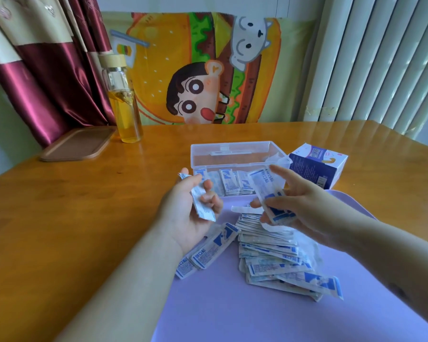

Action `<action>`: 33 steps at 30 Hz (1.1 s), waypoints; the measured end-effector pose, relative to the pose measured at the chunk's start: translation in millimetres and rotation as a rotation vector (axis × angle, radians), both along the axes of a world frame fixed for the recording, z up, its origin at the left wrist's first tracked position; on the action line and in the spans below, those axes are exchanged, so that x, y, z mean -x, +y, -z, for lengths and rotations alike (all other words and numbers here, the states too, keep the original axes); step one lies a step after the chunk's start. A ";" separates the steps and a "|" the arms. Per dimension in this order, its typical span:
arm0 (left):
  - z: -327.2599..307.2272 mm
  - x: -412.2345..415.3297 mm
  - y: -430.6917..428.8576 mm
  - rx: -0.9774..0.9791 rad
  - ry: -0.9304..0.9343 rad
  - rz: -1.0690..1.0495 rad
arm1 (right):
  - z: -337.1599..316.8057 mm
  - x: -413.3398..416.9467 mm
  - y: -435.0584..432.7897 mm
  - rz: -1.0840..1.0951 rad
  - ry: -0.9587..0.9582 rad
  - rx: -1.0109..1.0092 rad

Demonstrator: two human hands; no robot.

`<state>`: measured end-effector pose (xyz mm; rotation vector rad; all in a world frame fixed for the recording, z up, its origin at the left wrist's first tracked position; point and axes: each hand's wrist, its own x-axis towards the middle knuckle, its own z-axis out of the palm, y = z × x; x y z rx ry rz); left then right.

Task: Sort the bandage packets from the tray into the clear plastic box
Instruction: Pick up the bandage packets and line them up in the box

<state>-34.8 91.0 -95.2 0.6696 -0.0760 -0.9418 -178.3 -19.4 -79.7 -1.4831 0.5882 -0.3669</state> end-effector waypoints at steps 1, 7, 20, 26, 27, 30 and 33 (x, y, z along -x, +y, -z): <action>-0.5 0.2 0.0 0.019 0.009 -0.005 | -1.4 1.1 1.5 -0.003 -0.065 -0.179; -1.6 -1.1 1.8 0.019 0.064 0.036 | 0.1 -4.1 4.3 -0.041 -0.186 -0.585; 2.4 11.2 4.4 -0.245 -0.136 0.245 | -0.2 -22.7 36.5 -0.266 -0.014 1.185; 0.0 9.7 3.1 -0.161 -0.080 0.198 | -2.0 -25.9 34.5 -0.226 -0.021 1.147; 1.1 9.6 1.8 -0.192 -0.139 0.191 | -5.2 -25.2 34.3 -0.260 -0.018 1.116; -3.3 10.8 0.5 -0.158 -0.347 0.145 | -24.6 -24.9 25.7 -0.214 -0.066 0.919; -14.2 6.6 0.4 -0.173 -0.608 0.186 | -47.5 -33.3 1.1 -0.096 -0.051 0.762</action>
